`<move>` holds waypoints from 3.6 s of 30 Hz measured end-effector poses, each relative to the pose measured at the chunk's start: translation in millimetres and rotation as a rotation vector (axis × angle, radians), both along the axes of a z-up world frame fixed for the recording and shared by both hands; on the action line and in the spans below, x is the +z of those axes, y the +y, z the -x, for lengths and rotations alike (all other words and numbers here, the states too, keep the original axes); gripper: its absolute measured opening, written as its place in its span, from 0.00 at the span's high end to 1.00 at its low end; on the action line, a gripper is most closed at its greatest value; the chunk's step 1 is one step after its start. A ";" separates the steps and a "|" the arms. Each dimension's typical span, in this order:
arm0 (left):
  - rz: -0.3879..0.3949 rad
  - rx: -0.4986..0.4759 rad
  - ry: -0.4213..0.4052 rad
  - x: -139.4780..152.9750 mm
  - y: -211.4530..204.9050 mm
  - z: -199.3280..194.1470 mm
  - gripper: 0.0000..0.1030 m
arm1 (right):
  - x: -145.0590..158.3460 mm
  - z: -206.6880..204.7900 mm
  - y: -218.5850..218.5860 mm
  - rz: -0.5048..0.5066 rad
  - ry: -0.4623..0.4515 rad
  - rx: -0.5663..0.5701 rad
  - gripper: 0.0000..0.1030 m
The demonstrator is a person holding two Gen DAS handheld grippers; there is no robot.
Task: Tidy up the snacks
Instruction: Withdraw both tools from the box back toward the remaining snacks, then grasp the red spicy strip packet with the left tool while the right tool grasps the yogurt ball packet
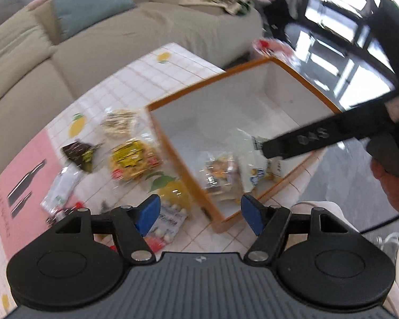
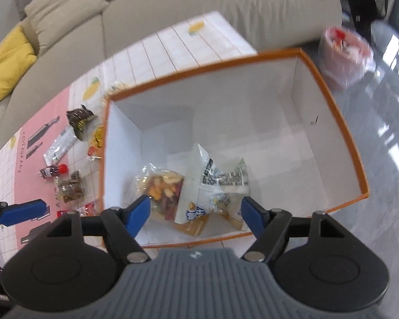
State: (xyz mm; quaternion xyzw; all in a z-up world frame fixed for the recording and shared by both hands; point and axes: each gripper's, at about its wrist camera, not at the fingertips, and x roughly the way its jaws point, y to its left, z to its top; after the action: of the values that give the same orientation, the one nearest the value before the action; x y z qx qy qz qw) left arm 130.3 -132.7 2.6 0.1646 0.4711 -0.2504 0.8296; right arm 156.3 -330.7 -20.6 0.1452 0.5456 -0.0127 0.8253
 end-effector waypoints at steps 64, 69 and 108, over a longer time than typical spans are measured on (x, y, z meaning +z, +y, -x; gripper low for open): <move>0.288 0.522 0.123 -155.9 188.9 -21.1 0.67 | -127.5 39.0 236.3 0.373 -0.238 0.452 0.56; 0.273 0.549 0.113 -153.7 188.1 -21.4 0.85 | -125.2 47.1 244.8 0.383 -0.303 0.515 0.94; -0.101 0.032 -0.009 -143.8 145.3 37.1 0.28 | -114.1 69.0 207.9 0.138 -0.182 0.339 0.63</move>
State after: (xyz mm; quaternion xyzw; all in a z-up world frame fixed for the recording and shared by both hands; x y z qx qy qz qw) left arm 93.2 12.6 -141.2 0.1997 0.4821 -0.2123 0.8262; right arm 87.3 -122.8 -134.7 -0.0050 0.4833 0.1021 0.8695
